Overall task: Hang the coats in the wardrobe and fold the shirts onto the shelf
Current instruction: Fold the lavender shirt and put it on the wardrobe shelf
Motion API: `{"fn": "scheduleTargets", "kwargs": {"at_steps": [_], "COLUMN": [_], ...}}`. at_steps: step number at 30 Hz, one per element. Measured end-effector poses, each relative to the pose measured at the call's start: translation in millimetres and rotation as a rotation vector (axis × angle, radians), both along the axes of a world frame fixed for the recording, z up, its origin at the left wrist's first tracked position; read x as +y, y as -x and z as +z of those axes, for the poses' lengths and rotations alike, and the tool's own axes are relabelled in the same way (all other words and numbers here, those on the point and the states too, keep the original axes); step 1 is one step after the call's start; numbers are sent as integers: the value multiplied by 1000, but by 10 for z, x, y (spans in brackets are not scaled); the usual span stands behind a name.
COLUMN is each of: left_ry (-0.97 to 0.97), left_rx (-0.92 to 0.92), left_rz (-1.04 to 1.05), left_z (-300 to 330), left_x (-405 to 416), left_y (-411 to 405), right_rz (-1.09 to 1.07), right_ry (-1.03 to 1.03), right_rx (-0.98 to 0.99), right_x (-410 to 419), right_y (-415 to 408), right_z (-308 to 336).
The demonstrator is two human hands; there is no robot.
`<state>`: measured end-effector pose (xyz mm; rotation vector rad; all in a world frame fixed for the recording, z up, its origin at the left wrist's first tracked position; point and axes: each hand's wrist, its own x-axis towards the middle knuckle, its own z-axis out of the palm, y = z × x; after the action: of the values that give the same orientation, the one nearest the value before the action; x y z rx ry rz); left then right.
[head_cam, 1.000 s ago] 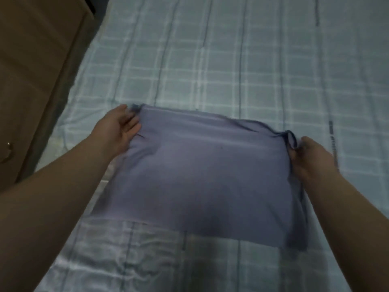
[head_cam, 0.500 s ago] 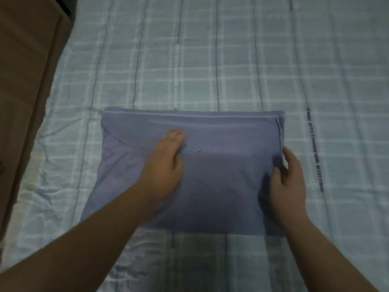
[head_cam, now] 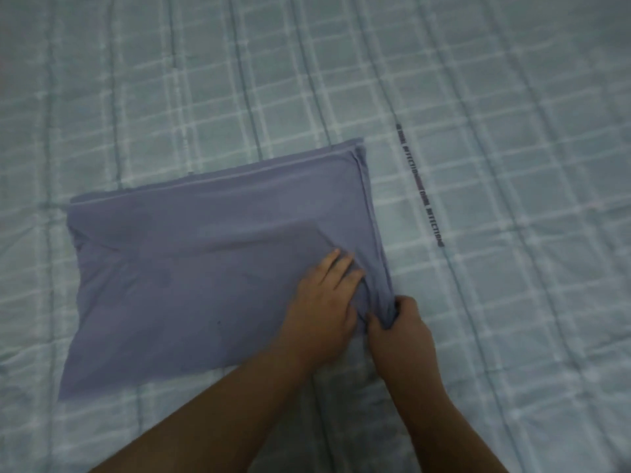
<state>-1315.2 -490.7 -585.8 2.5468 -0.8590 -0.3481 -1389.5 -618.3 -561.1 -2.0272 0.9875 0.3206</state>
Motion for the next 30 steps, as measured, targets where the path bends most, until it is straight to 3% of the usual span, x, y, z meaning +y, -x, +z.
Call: {"fn": "scheduleTargets", "kwargs": {"at_steps": [4, 9, 21, 26, 30], "left_ry": [43, -414, -800, -562, -335], "left_rx": [-5, 98, -58, 45, 23], "left_rz": [-18, -332, -379, -443, -348], "left_z": [213, 366, 368, 393, 642], "left_x": [-297, -667, -815, -439, -39], "left_y": [-666, -1530, -2101, -2213, -2225], "right_rz": [-93, -192, -177, -198, -177], "right_ry": [-84, -129, -195, -99, -1], "right_rx": [13, 11, -10, -77, -241], "right_x": [9, -29, -102, 24, 291], "right_y": [0, 24, 9, -13, -41], "right_z": [-4, -7, -26, 85, 277]}}
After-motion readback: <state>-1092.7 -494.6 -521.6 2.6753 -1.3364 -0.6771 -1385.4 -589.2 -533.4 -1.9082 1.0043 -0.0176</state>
